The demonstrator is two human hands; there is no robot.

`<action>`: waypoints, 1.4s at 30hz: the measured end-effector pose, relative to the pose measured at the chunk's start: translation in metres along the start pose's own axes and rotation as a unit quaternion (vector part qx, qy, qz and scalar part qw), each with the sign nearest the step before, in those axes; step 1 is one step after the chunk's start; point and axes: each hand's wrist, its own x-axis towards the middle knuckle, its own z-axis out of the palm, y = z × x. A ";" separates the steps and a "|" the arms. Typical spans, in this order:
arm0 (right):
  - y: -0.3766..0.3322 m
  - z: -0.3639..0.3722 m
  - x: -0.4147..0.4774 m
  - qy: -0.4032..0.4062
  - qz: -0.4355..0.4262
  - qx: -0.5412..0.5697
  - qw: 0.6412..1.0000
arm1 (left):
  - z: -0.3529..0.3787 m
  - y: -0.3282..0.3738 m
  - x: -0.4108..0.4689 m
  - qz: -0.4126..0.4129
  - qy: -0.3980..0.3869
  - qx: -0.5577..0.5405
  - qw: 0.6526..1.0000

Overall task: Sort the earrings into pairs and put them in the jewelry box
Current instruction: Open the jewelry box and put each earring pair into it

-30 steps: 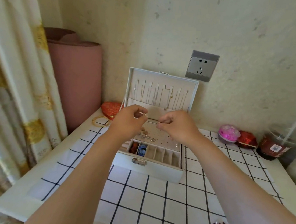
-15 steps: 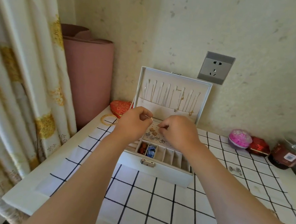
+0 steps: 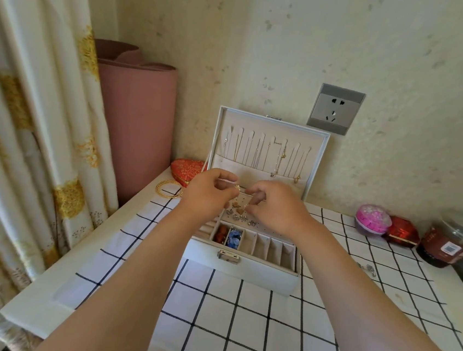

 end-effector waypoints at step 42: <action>0.010 -0.008 -0.014 0.051 -0.115 -0.151 0.981 | 0.018 -0.011 -0.002 0.147 -0.057 0.380 0.912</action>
